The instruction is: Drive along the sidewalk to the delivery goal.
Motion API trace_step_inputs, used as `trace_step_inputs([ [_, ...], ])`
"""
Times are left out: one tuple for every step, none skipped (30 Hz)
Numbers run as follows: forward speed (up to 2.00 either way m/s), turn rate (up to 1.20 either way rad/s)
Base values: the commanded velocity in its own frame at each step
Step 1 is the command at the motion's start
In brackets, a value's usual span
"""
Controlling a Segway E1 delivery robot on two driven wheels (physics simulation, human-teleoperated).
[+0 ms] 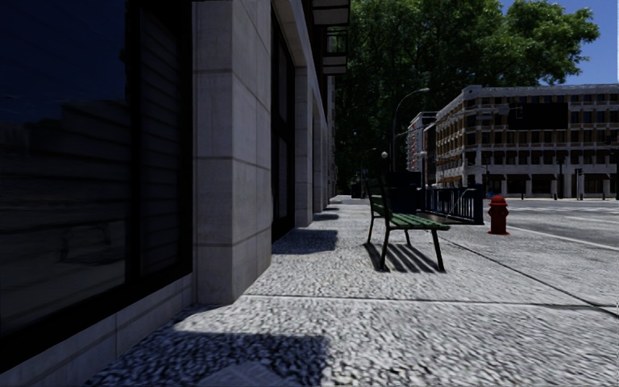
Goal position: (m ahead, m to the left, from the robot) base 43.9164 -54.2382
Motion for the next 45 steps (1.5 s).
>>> trace_step_inputs([
  [2.00, -0.17],
  [2.00, -0.17],
  [2.00, -0.17],
  [2.00, -0.17],
  [2.00, -0.17],
  [2.00, -0.20],
  [2.00, -0.23],
  [2.00, -0.31],
  [2.00, -0.38],
  [2.00, -0.39],
  [2.00, 0.00],
  [2.00, 0.00],
  [2.00, 0.00],
  [2.00, 0.00],
  [2.00, 0.00],
  [2.00, -0.02],
  [2.00, -0.13],
  [2.00, -0.20],
  [2.00, -0.20],
  [2.00, -0.21],
  [2.00, -0.02],
  [2.00, 0.00],
  [2.00, 0.00],
  [2.00, 0.00],
  [2.00, 0.00],
  [2.00, 0.00],
  [2.00, 0.00],
  [2.00, 0.00],
  [2.00, 0.00],
  [2.00, 0.00],
  [2.00, 0.00],
  [2.00, 0.00],
  [2.00, 0.00],
  [2.00, 0.00],
  [2.00, 0.00],
  [2.00, 0.00],
  [2.00, 0.00],
  [2.00, 0.00],
  [2.00, 0.00],
  [2.00, 0.00],
  [2.00, 0.00],
  [2.00, 0.00],
  [2.00, 0.00],
  [2.00, 0.00],
  [2.00, 0.00],
])
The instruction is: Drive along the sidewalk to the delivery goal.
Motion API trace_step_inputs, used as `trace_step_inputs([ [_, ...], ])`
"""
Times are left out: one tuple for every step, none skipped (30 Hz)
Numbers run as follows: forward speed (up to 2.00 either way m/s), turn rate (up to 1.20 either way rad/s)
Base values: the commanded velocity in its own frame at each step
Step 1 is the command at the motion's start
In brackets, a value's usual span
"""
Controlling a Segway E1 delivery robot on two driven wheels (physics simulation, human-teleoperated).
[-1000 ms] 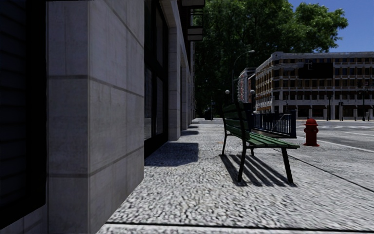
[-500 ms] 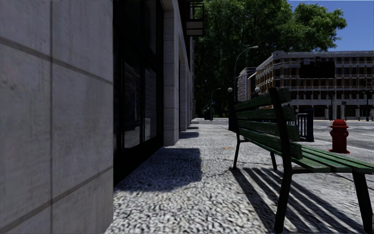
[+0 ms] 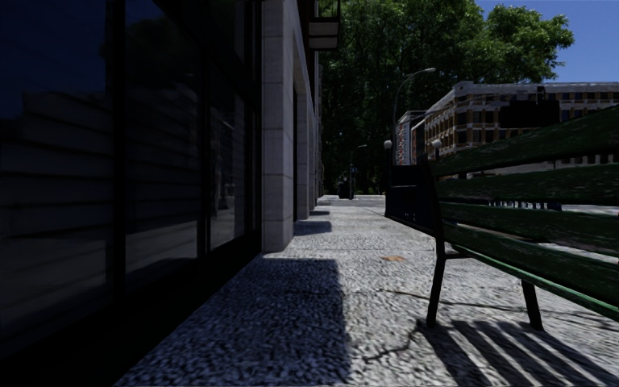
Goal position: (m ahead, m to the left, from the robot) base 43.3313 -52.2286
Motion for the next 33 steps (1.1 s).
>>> trace_step_inputs([
  [2.00, 0.00],
  [2.00, -0.02],
  [2.00, -0.10],
  [2.00, -0.19],
  [2.00, -0.22],
  [2.00, -0.22],
  [2.00, -0.23],
  [2.00, -0.23],
  [2.00, -0.23],
  [2.00, -0.23],
  [2.00, -0.23],
  [2.00, -0.19],
  [2.00, -0.04],
  [2.00, 0.00],
  [2.00, -0.14],
  [2.00, -0.24],
  [2.00, -0.24],
  [2.00, -0.27],
  [2.00, -0.28],
  [2.00, -0.27],
  [2.00, -0.21],
  [2.00, -0.17],
  [2.00, -0.17],
  [2.00, -0.16],
  [2.00, -0.20],
  [2.00, -0.20],
  [2.00, -0.23],
  [2.00, -0.27],
  [2.00, -0.30],
  [2.00, -0.30],
  [2.00, -0.30],
  [2.00, -0.30],
  [2.00, -0.30],
])
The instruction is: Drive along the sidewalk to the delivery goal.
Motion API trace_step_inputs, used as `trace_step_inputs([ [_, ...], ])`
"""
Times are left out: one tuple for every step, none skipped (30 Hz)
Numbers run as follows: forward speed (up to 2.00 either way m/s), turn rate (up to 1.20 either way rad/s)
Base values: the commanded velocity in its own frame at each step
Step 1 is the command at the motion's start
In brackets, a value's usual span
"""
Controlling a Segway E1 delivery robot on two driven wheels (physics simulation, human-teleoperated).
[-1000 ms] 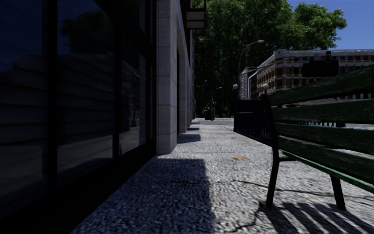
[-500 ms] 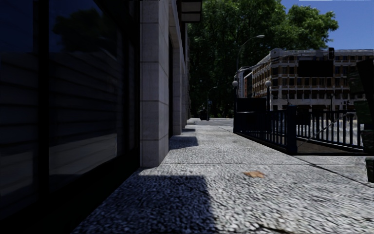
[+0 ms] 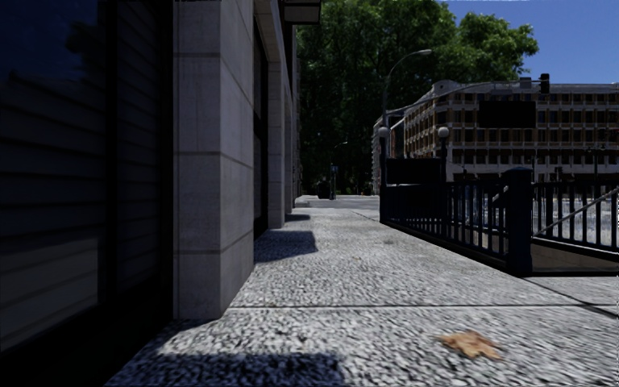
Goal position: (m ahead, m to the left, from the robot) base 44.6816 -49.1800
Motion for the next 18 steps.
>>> trace_step_inputs([
  [2.00, -0.30],
  [2.00, -0.30],
  [2.00, -0.30],
  [2.00, -0.30],
  [2.00, -0.30],
  [2.00, -0.30],
  [2.00, -0.30],
  [2.00, -0.30],
  [2.00, -0.30],
  [2.00, 0.00],
  [2.00, 0.00],
  [2.00, 0.00],
  [2.00, 0.00],
  [2.00, 0.00],
  [2.00, 0.00],
  [2.00, 0.00],
  [2.00, 0.00],
  [2.00, 0.00],
])
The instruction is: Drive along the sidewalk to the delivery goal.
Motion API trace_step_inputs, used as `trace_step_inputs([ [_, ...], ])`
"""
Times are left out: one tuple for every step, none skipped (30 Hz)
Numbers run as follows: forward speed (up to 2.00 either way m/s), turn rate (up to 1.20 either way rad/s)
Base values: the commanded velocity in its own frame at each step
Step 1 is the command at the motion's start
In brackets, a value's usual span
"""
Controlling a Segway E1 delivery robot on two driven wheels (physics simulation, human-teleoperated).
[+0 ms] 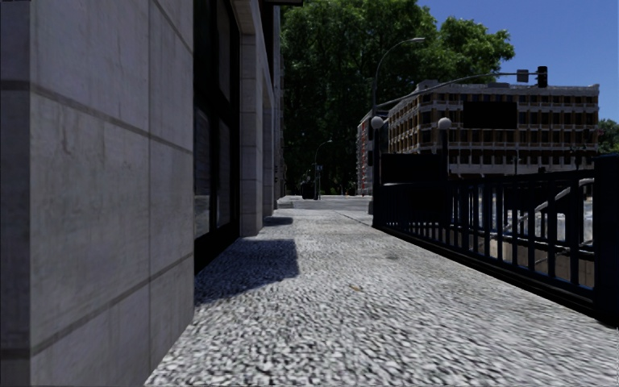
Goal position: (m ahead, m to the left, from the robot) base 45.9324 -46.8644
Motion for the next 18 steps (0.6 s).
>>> trace_step_inputs([
  [2.00, 0.00],
  [2.00, 0.00],
  [2.00, 0.00],
  [2.00, 0.00],
  [2.00, 0.00],
  [2.00, 0.00],
  [2.00, 0.00],
  [2.00, 0.00],
  [2.00, 0.00],
  [2.00, 0.00],
  [2.00, 0.00],
  [2.00, 0.00],
  [2.00, 0.00],
  [2.00, 0.00],
  [2.00, 0.00],
  [2.00, 0.00],
  [2.00, 0.00],
  [2.00, 0.00],
])
